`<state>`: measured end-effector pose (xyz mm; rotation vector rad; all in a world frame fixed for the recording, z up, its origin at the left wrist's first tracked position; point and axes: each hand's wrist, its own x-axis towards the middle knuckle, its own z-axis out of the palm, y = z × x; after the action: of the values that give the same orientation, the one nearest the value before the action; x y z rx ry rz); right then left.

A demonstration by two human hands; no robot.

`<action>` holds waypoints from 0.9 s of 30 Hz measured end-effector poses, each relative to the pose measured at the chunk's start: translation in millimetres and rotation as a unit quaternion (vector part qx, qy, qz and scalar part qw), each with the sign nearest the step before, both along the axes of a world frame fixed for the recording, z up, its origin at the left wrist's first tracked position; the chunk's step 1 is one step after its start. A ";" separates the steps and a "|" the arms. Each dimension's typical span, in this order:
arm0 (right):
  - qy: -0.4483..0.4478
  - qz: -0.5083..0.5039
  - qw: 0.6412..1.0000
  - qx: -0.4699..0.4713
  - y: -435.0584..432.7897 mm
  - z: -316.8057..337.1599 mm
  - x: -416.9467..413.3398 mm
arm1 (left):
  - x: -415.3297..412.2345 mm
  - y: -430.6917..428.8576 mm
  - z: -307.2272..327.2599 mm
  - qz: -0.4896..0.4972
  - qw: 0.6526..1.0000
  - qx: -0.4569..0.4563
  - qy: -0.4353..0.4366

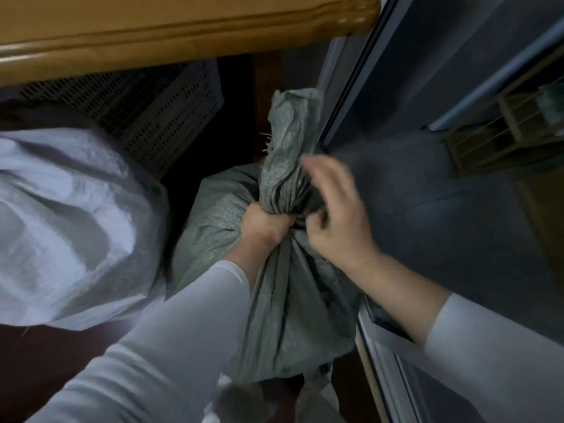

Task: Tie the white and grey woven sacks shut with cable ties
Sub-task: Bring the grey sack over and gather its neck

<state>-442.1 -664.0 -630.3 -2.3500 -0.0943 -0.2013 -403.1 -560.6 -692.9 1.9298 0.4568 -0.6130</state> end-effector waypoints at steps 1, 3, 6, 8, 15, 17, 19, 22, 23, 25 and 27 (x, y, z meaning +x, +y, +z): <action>-0.042 0.104 0.988 -0.102 -8.8 -6.3 -4.8 | 0.6 0.4 -2.4 -0.019 1.000 -0.013 0.012; -0.101 0.252 0.913 -0.305 -22.8 -23.8 4.1 | 1.2 -2.5 -4.4 -0.085 0.995 -0.042 0.028; -0.150 0.300 0.802 -0.494 -32.8 -44.8 34.4 | 4.0 -3.8 -10.6 -0.195 0.979 0.048 -0.019; -0.177 0.322 0.757 -0.540 -33.7 -52.4 50.7 | 3.9 -0.4 -14.7 -0.241 0.966 0.077 -0.049; 0.141 0.352 0.764 -0.522 0.8 -9.9 65.3 | 0.7 0.6 -11.8 -0.162 0.986 0.020 0.017; 0.303 0.287 0.755 -0.505 4.1 8.0 74.1 | -6.5 -5.3 -5.1 -0.146 0.989 -0.016 -0.031; 0.385 0.263 0.743 -0.480 8.3 16.6 83.0 | -26.9 -14.0 5.4 -0.102 0.985 -0.028 -0.136; 0.457 0.262 0.735 -0.426 17.0 18.2 84.4 | -47.5 -27.4 4.1 -0.071 0.979 -0.052 -0.185; 0.462 0.263 0.746 -0.402 16.7 15.1 84.7 | -45.2 -29.2 5.6 -0.055 0.983 -0.053 -0.167; 0.474 0.261 0.759 -0.361 14.1 17.8 90.5 | -34.8 -30.7 5.6 0.042 0.983 -0.153 -0.094; 0.474 0.239 0.782 -0.328 5.4 23.2 99.7 | -25.4 -30.6 1.4 0.132 0.952 -0.275 -0.015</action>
<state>-342.4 -658.6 -607.0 -2.6878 -0.2897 1.4694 -428.5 -591.2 -691.4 1.3196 0.4577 -0.4728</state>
